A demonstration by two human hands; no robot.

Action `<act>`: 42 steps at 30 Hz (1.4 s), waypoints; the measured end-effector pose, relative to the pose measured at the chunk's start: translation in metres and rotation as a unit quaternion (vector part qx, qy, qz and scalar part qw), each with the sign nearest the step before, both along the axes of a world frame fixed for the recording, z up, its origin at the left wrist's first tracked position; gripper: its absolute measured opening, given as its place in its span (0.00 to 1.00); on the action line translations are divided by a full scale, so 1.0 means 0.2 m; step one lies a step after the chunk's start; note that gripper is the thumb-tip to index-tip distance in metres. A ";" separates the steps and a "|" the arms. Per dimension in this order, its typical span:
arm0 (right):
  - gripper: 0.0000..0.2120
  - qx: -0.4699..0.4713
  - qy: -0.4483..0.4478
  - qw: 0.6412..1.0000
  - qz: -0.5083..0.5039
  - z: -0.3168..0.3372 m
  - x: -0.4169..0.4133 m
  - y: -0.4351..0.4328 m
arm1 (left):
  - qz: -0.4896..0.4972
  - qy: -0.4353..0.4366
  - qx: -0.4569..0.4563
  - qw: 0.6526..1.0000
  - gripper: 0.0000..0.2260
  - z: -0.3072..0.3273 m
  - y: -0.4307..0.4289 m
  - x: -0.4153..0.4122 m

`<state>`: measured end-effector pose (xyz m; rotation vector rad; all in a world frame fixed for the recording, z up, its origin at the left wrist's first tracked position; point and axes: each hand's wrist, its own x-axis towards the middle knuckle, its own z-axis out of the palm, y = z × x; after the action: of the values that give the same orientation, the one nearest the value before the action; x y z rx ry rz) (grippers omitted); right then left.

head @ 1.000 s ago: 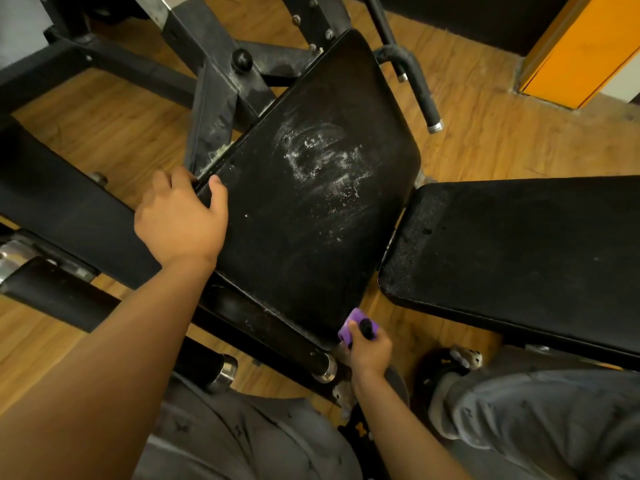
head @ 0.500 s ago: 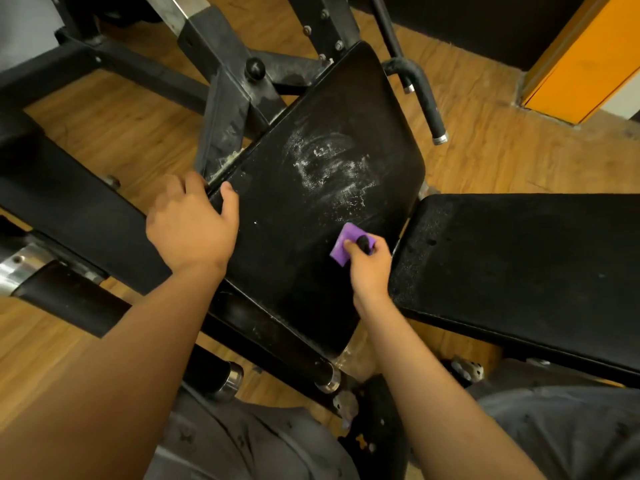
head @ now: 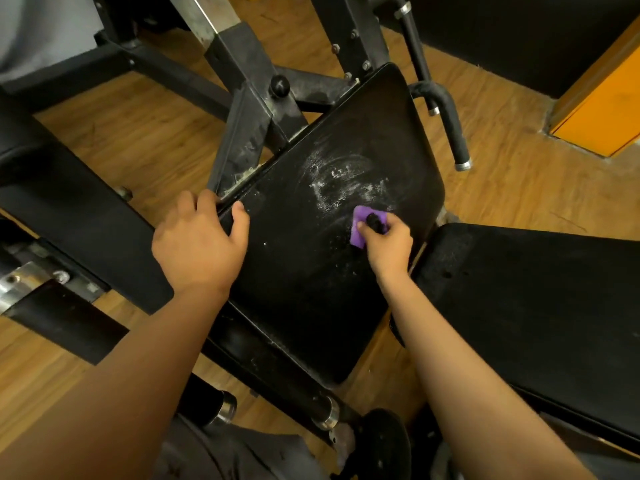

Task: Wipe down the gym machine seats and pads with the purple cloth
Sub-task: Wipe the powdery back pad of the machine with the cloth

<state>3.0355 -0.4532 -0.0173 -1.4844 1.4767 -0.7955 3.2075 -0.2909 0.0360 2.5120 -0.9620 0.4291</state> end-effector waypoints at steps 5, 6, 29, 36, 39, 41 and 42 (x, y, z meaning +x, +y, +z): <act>0.04 0.006 0.000 0.996 0.087 -0.07 -0.10 0.10 | 0.005 0.015 -0.018 1.000 0.19 0.01 0.00 0.00; 0.04 -0.004 0.009 0.996 0.085 -0.08 -0.11 0.08 | 0.006 0.017 -0.020 1.000 0.18 0.01 0.00 0.00; 0.08 -0.110 0.032 0.993 0.035 -0.06 -0.01 -0.16 | 0.018 0.021 -0.034 0.999 0.16 0.01 0.00 -0.01; 0.07 -0.127 0.017 0.992 -0.006 0.10 0.17 -0.19 | 0.013 0.018 -0.020 1.000 0.18 0.01 0.00 0.00; 0.08 -0.184 -0.027 0.977 0.106 0.12 0.23 0.09 | 0.010 0.026 -0.027 0.999 0.19 0.01 0.00 0.00; 0.09 -0.183 -0.028 0.968 0.169 0.11 0.21 0.13 | 0.006 0.030 -0.035 0.999 0.19 0.01 0.00 -0.01; 0.09 -0.180 -0.025 0.966 0.185 0.10 0.19 0.11 | 0.005 0.031 -0.038 0.999 0.19 0.02 0.00 -0.01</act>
<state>3.0736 -0.4312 0.0026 -1.9252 1.0033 -0.8888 3.2060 -0.2906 0.0392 2.4474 -0.8939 0.3814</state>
